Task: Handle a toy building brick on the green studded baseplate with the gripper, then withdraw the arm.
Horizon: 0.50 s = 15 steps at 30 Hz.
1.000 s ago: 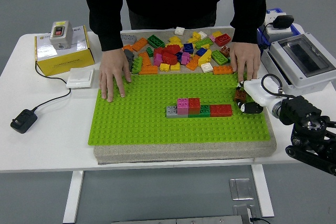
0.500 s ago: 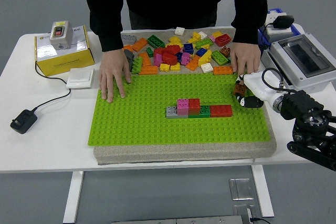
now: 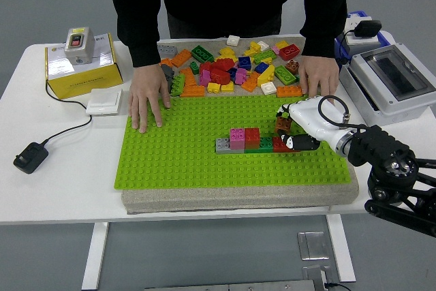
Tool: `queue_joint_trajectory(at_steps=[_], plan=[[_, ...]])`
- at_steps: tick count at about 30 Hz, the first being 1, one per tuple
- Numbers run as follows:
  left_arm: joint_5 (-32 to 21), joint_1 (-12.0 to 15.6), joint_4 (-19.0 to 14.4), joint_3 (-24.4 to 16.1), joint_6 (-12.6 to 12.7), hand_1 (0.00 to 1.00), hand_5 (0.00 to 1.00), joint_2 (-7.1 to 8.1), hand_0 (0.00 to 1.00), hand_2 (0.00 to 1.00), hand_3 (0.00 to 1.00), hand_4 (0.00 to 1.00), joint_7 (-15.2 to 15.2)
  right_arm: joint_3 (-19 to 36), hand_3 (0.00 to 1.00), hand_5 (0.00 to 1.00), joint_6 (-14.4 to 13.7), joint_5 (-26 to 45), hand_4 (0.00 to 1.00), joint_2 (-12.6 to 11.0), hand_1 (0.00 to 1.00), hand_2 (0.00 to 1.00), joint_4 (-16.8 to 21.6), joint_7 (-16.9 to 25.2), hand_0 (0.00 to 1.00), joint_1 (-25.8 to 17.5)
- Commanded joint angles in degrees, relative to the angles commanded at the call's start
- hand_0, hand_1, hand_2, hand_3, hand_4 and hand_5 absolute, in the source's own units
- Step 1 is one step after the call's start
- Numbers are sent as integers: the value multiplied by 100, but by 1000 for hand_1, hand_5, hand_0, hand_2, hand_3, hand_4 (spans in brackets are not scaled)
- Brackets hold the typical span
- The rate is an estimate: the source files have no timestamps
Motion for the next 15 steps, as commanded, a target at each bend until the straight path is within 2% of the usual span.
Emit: queue_joint_trajectory(at_steps=[15], plan=[[21,20,0,5,-3,669,651,12,692,597,656,80,12,-173,611,347,-48,319,454,213,166,455,-17,41,126,-14]])
